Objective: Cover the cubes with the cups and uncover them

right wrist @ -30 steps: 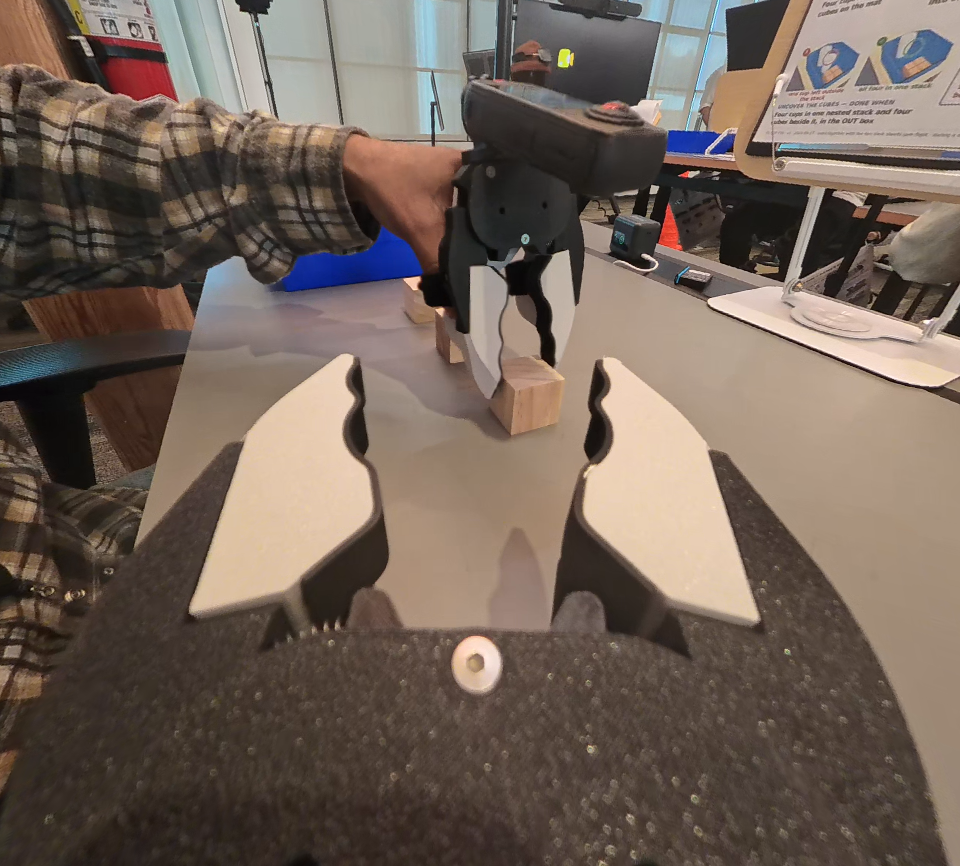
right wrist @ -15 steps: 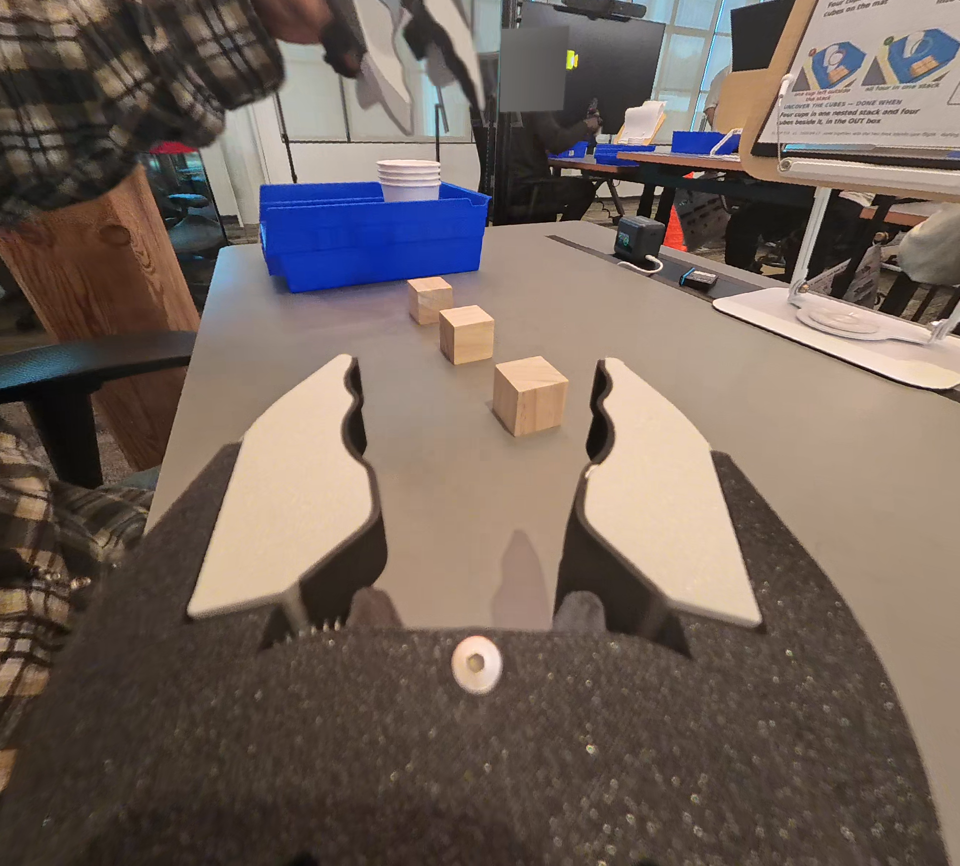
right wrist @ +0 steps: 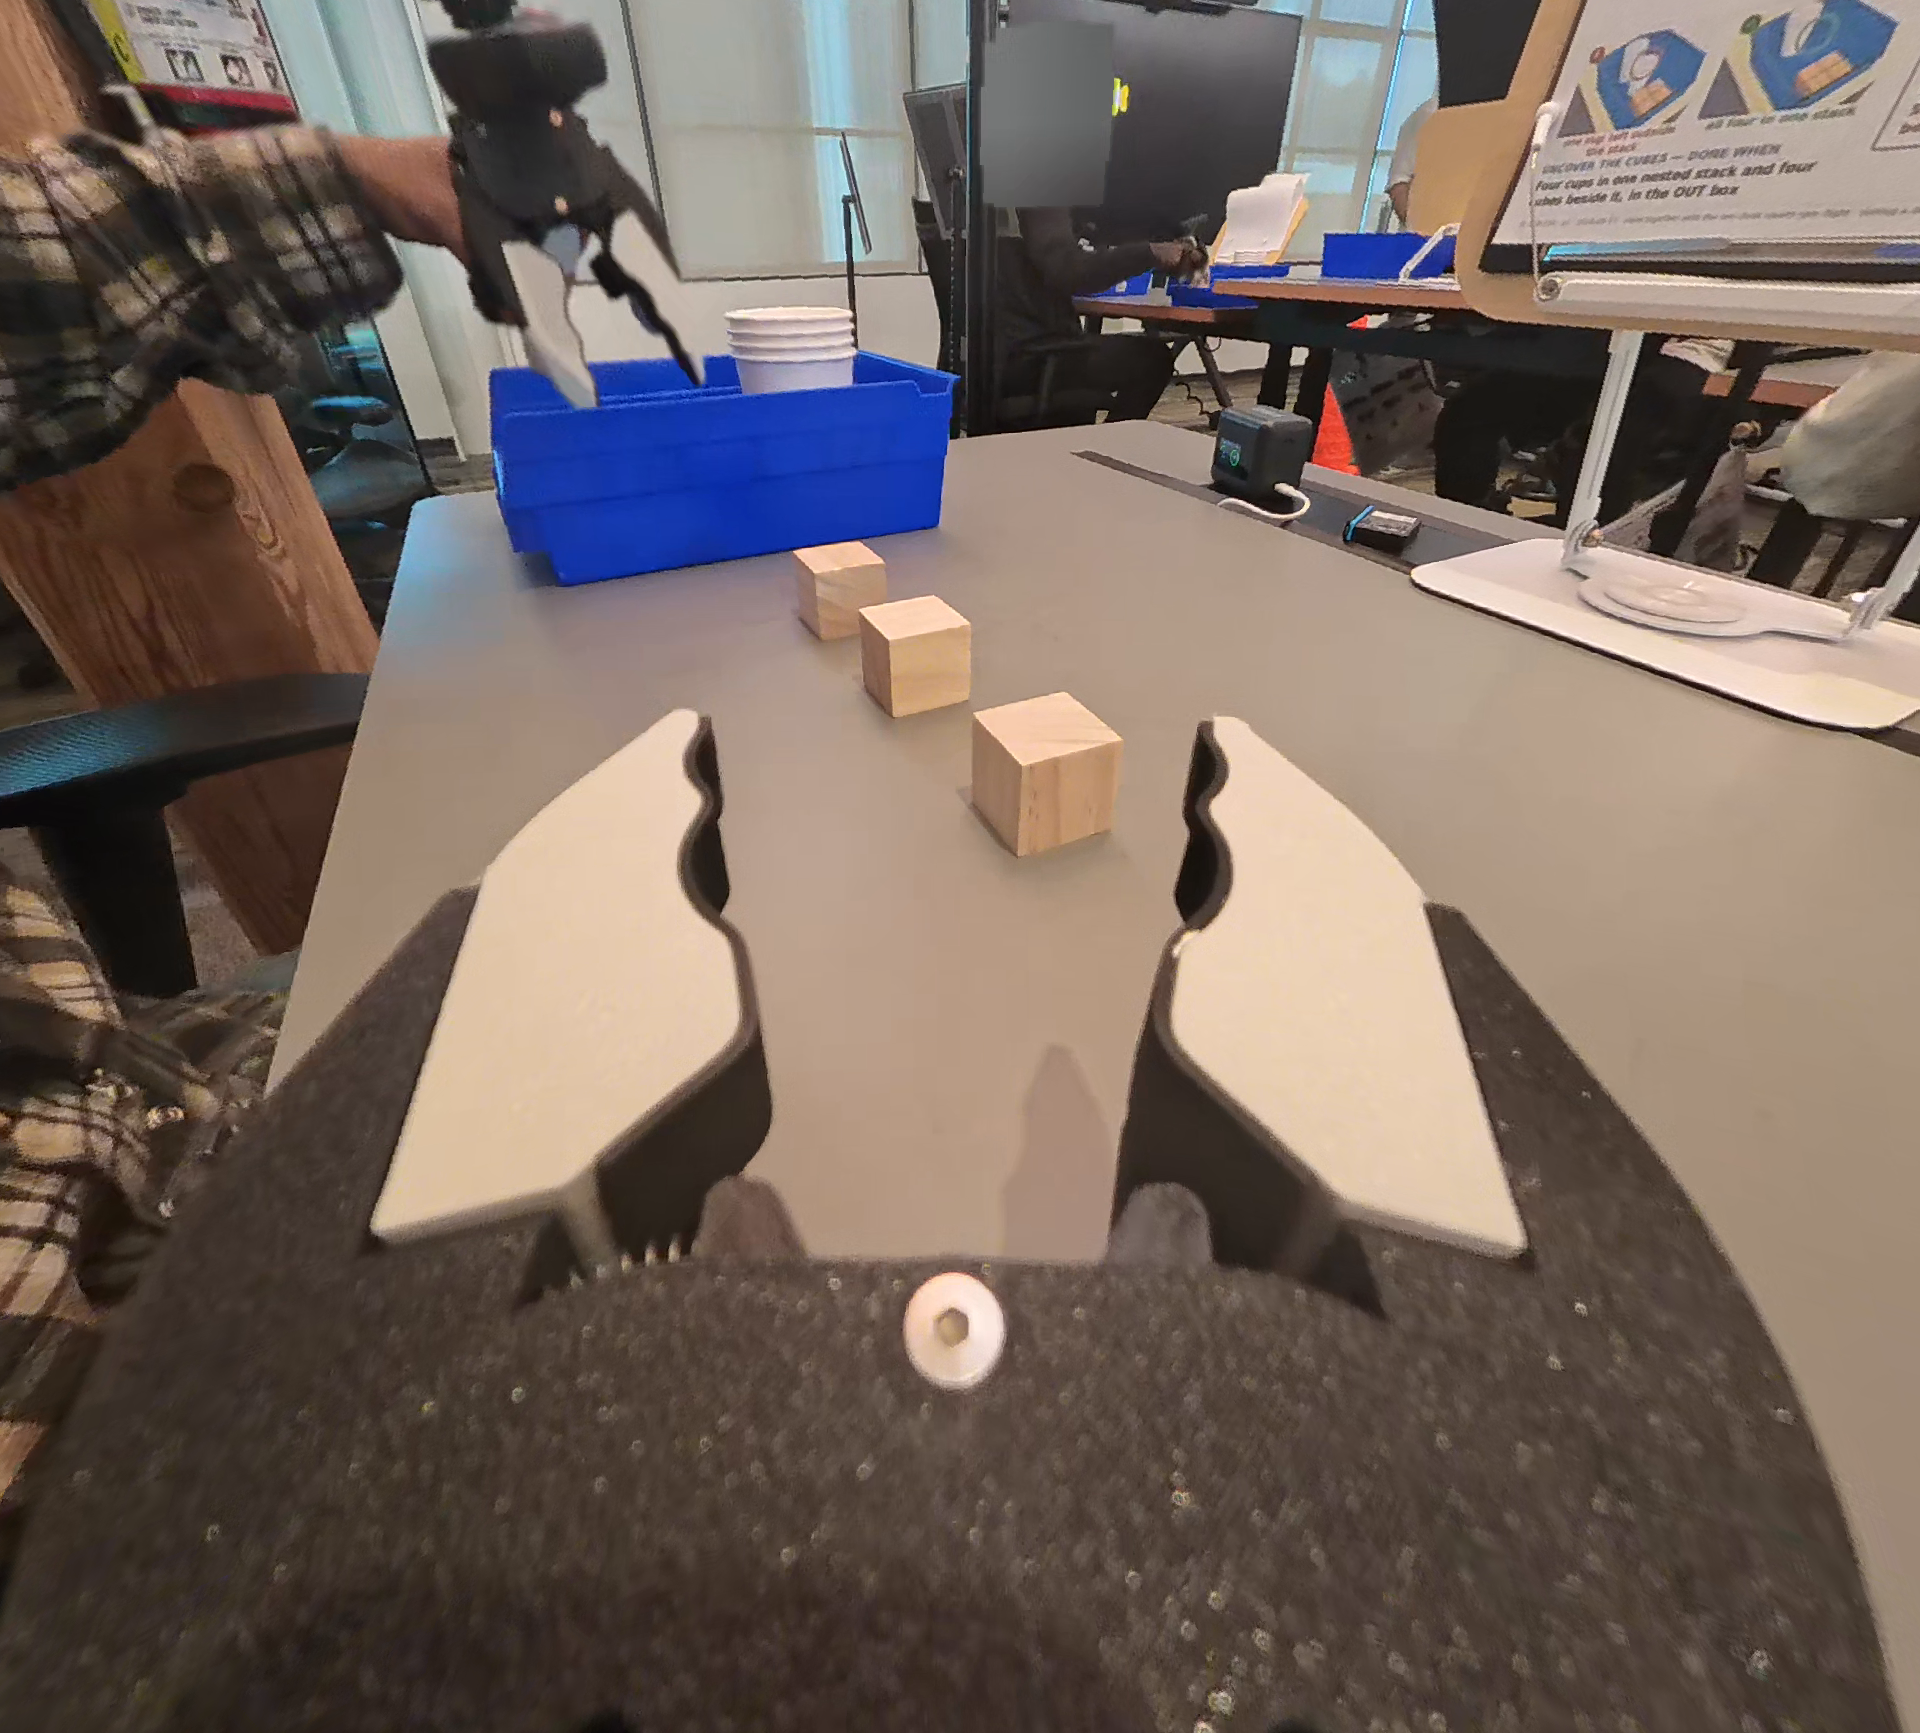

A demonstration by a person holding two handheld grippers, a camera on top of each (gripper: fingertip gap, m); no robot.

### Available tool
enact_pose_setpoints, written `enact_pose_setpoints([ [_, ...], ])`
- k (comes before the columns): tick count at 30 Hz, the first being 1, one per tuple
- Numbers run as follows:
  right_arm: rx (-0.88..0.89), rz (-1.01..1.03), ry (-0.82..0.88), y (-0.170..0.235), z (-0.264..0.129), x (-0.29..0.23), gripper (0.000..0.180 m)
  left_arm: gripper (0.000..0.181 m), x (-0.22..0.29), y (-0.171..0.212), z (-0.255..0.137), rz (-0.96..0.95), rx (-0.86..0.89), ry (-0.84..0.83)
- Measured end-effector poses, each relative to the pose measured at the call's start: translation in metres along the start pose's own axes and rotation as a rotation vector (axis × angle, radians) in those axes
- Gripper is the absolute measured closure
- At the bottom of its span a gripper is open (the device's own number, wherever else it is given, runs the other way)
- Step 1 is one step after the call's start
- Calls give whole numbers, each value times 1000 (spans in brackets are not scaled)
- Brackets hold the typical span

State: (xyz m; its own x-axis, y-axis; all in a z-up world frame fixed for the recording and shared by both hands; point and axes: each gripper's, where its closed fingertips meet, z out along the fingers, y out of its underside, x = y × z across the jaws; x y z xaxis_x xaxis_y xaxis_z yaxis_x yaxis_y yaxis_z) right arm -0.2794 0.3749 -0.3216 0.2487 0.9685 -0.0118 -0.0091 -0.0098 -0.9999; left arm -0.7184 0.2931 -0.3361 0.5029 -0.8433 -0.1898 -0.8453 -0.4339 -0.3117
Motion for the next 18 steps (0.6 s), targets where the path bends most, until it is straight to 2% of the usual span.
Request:
enact_pose_setpoints([
  [4,25,30,33,-3,-3,8,94,115,2,15,21,37,-37,58],
  [14,90,102,66,-10,-10,19,93,116,-12,35,53,148,-115,70],
  [18,86,103,61,-10,-6,17,93,121,-11,40,65,170,-148,90],
])
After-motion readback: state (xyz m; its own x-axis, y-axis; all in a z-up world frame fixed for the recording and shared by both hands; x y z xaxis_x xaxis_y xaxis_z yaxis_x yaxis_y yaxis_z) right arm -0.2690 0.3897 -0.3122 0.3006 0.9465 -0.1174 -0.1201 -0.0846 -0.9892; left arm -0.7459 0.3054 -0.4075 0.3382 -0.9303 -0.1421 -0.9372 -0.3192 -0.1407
